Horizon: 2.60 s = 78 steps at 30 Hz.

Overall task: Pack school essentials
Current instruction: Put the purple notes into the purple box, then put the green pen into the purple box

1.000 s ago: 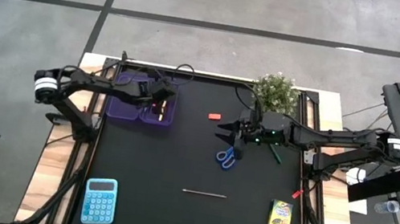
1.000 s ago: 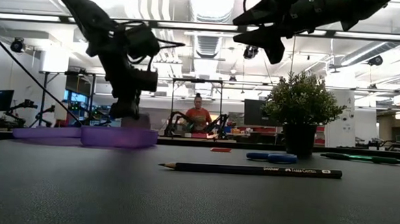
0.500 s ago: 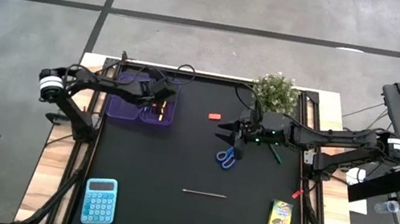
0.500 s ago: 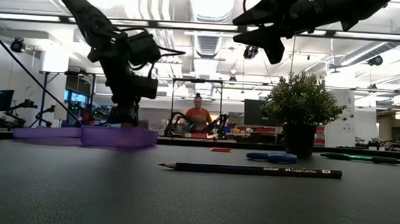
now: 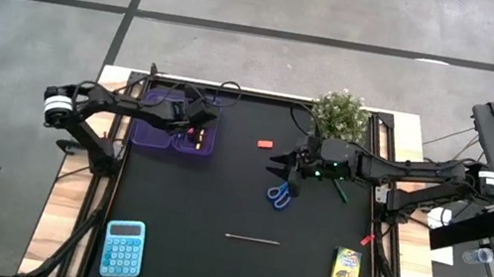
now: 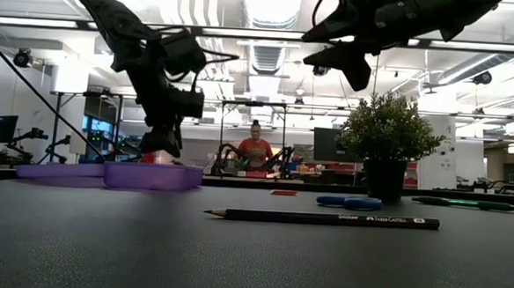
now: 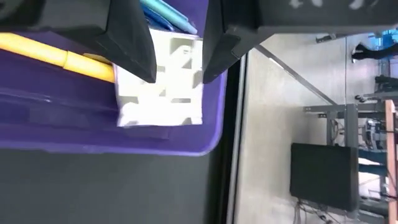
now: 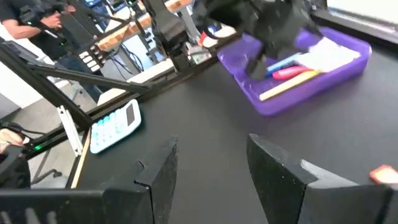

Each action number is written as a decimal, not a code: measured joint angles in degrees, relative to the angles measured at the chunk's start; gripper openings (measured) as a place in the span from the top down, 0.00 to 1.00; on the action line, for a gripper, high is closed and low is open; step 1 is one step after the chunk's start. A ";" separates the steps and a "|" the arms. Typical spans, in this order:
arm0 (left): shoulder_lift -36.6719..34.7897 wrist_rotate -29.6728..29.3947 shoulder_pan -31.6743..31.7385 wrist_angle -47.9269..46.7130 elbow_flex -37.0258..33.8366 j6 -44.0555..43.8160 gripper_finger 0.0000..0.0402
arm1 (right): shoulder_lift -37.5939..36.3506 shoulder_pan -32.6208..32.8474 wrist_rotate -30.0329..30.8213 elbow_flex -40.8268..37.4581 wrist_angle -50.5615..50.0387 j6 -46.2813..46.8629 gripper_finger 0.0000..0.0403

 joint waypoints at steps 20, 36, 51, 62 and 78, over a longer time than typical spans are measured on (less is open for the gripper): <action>-17.62 20.61 -8.96 6.02 -0.13 -20.34 0.72 | 2.16 -0.02 9.24 0.00 -22.52 14.04 0.56; -14.76 27.59 -10.31 17.72 -0.17 -20.88 0.72 | 5.64 -1.31 15.65 0.00 -50.11 31.68 0.64; -14.33 27.14 -10.31 17.89 -0.17 -20.91 0.72 | 5.66 -2.44 18.25 -0.37 -58.40 34.17 0.66; -14.33 27.16 -10.31 17.98 -0.17 -20.87 0.72 | 5.67 -8.68 15.88 -2.36 -58.82 27.63 0.66; -14.33 27.20 -10.31 17.98 -0.17 -20.85 0.72 | 5.66 -12.28 14.49 -6.23 -58.46 23.25 0.66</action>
